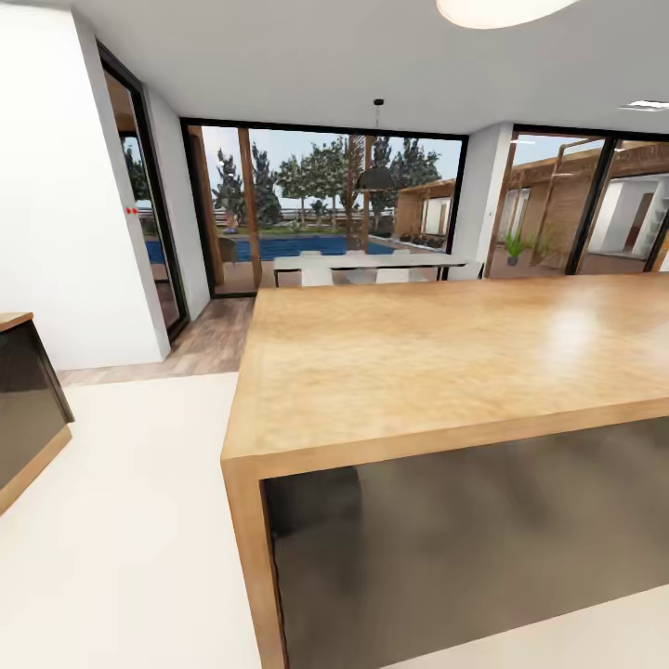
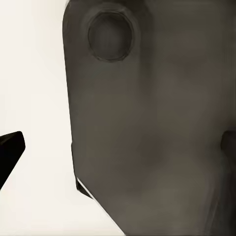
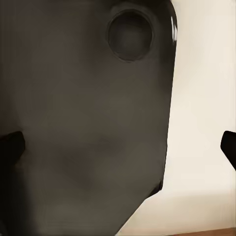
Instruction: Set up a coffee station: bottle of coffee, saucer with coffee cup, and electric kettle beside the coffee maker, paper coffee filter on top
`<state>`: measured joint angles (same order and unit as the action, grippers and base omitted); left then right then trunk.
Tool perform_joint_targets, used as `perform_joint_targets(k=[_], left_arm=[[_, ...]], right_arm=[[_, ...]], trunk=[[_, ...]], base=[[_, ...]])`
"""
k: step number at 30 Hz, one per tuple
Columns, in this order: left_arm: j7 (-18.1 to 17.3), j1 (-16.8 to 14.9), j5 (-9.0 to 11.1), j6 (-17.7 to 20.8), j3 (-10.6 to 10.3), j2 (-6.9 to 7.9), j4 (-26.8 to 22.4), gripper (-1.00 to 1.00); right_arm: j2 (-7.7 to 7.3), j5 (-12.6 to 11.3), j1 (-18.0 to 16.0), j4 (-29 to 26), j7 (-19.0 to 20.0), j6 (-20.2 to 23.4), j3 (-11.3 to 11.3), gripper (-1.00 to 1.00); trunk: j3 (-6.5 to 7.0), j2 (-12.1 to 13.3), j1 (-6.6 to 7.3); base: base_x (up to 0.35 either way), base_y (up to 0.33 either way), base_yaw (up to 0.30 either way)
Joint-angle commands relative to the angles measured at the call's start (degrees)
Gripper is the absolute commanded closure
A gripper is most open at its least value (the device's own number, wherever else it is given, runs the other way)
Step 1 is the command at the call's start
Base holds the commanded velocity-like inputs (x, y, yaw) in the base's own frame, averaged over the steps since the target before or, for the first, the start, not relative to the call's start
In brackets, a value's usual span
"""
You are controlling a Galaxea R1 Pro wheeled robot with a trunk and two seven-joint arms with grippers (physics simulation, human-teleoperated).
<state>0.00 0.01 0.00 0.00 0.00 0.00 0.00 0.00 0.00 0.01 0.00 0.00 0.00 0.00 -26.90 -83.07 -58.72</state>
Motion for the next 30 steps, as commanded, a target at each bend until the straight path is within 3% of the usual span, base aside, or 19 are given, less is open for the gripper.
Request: perform_joint_targets(k=[1,6,17,25,30], left_arm=[[0.00,-0.01,0.00,0.00,0.00,0.00,0.00,-1.00],[-0.09,0.08,-0.02,0.35,-0.08,-0.09,0.18,-1.00],[-0.09,0.08,0.09,0.35,-0.17,-0.09,0.18,-1.00],[-0.09,0.05,-0.59,-0.14,-0.53,0.03,-0.19,-1.00],[-0.21,0.01,-0.91,-0.40,-0.77,0.61,-0.20,-1.00]], right_arm=[[0.00,0.00,-0.01,0.00,0.00,0.00,0.00,-1.00],[0.26,-0.10,-0.10,-0.35,0.18,0.08,-0.04,-1.00],[3.65,0.02,-0.27,-3.92,-0.17,0.05,-0.14,-1.00],[3.61,0.03,-0.27,-5.16,-0.12,0.00,-0.21,-1.00],[3.41,0.10,-0.27,-5.33,-0.09,-0.20,-0.26,-1.00]], trunk=[[-0.03,-0.01,0.00],[-0.03,-0.01,0.00],[-0.03,-0.01,0.00],[-0.03,-0.01,0.00],[-0.03,-0.01,0.00]], base=[[0.000,0.000,0.000],[0.000,0.000,0.000],[0.000,0.000,0.000],[0.000,0.000,-0.001],[0.000,0.000,-0.191]])
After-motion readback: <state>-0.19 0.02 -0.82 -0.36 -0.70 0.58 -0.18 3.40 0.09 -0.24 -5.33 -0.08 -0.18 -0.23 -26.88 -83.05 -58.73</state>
